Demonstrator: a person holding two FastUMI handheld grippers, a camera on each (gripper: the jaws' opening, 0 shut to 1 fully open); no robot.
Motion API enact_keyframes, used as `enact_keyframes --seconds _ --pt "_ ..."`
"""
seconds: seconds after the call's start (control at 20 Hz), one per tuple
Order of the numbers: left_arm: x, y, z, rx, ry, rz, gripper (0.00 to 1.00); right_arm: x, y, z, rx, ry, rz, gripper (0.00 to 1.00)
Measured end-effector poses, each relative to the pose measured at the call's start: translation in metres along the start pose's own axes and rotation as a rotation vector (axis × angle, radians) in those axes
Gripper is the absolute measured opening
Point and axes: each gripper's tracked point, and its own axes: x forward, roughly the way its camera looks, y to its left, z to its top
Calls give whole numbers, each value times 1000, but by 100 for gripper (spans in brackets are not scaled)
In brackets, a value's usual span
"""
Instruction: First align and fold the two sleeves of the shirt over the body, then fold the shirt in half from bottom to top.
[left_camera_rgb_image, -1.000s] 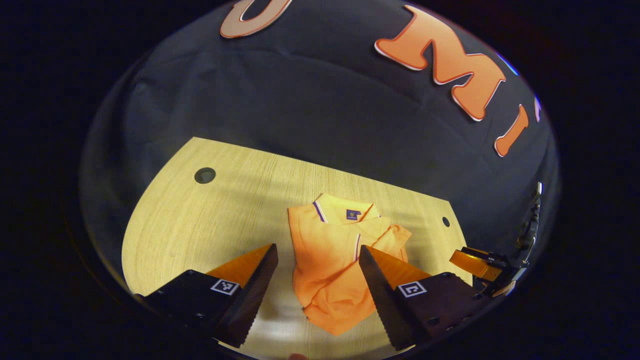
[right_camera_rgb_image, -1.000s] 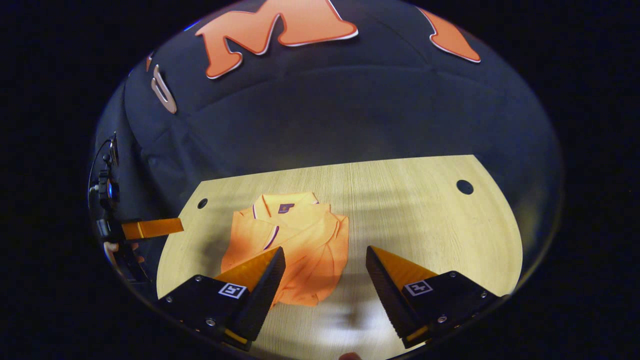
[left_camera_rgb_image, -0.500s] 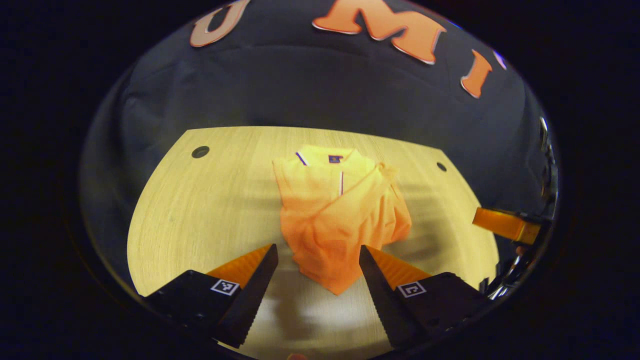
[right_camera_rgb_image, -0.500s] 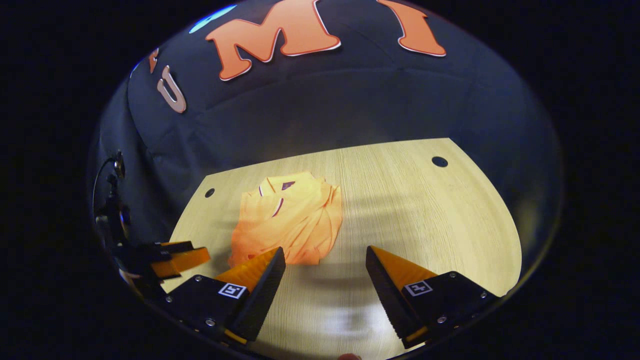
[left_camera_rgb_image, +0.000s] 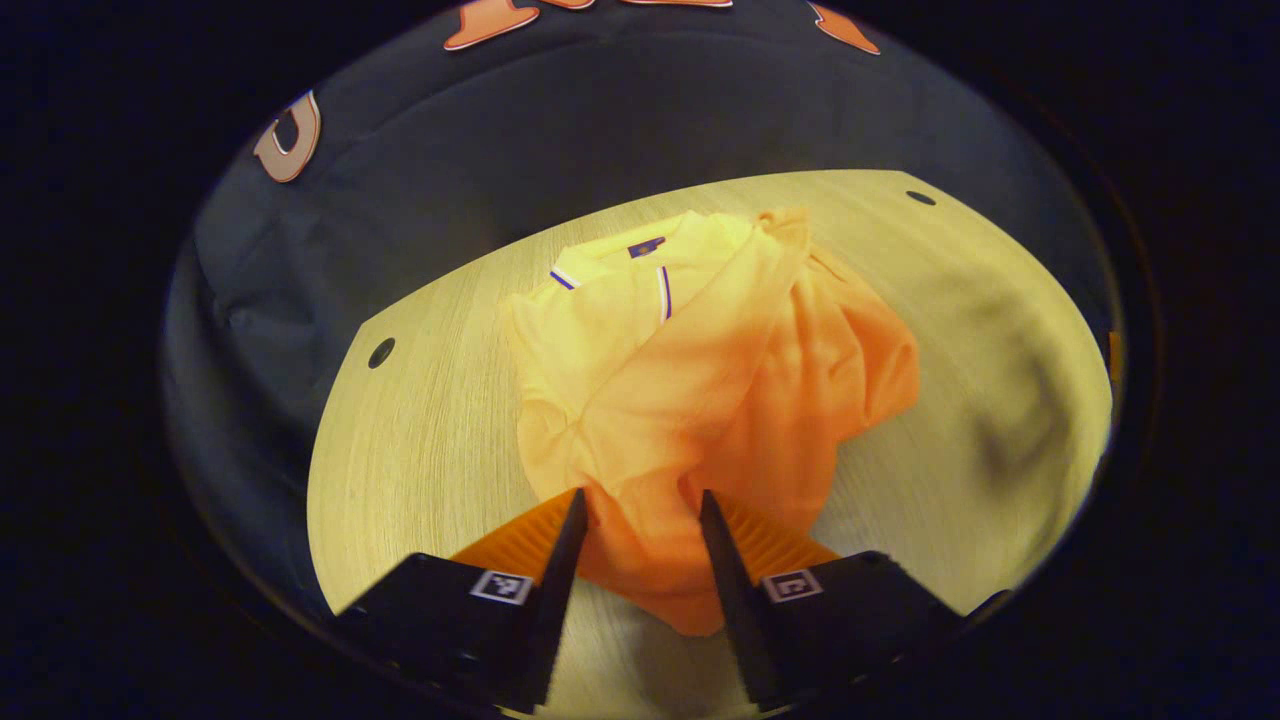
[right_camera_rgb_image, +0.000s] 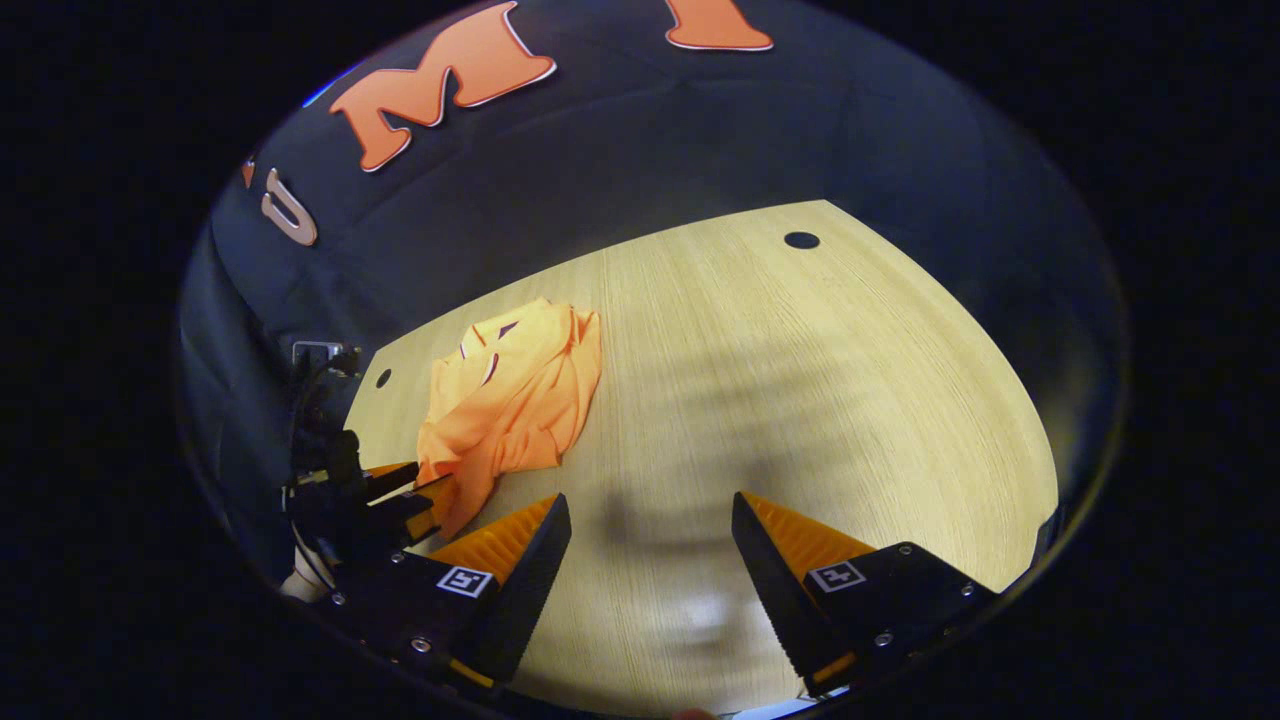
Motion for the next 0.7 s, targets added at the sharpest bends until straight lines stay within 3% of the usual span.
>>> enact_keyframes --seconds 0.05,0.15,0.2,0.45,0.7 --pt "4 9 1 -8 -12 34 52 -3 -2 0 4 -1 -1 99" --pt "3 12 7 -44 -36 -3 8 -6 -1 5 9 -3 5 99" --pt "2 16 6 -54 -20 -14 2 -7 1 8 12 -5 13 99" --pt "2 50 22 -126 -28 -54 3 -1 19 16 11 -9 52 99" --pt "18 100 74 -170 -84 -42 3 4 26 17 10 -3 69 99"
